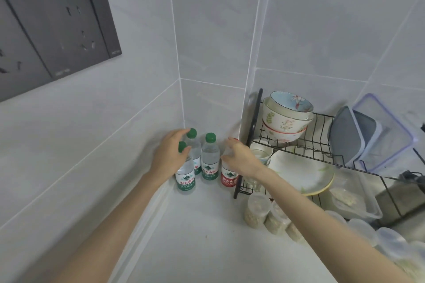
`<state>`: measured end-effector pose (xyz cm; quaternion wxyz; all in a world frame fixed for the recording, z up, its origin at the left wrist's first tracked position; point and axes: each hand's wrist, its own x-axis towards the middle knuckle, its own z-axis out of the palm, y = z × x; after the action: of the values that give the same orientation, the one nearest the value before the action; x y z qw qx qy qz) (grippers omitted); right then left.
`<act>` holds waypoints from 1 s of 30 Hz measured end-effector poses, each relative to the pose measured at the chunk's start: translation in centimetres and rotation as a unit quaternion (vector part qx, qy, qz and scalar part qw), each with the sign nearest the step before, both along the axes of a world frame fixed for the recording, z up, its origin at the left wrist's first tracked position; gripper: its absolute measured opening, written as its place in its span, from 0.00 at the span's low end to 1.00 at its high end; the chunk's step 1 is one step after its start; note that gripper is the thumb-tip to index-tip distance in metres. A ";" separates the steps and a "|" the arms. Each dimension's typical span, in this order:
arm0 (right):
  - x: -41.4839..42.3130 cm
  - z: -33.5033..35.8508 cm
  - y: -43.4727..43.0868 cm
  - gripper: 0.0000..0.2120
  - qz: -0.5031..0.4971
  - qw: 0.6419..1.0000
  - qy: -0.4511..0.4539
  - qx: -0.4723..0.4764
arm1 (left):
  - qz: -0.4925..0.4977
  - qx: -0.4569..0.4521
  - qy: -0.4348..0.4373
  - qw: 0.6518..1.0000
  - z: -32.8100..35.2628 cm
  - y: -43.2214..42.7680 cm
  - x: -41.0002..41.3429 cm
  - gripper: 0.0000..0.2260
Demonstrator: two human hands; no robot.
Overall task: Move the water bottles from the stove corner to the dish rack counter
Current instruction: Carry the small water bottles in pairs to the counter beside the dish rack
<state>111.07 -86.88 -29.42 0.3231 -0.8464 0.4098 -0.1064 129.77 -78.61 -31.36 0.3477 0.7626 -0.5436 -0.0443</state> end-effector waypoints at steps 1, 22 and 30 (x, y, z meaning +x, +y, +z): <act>-0.5 0.6 0.4 0.22 -0.009 1.000 -0.013 0.006 | -0.004 -0.005 0.000 1.000 0.6 0.2 -0.4 0.21; -23.5 4.0 11.8 0.18 -0.267 0.949 -0.161 -0.037 | -0.316 0.050 0.120 0.940 6.3 2.8 -20.5 0.17; -37.8 4.4 20.3 0.18 -0.423 0.889 -0.163 -0.063 | -0.459 0.072 0.103 0.880 7.1 5.6 -35.8 0.17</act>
<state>73.26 -66.60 -25.02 0.2555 -0.5824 0.6629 -0.3952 93.97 -73.00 -24.24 0.2865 0.4422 -0.7889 -0.3165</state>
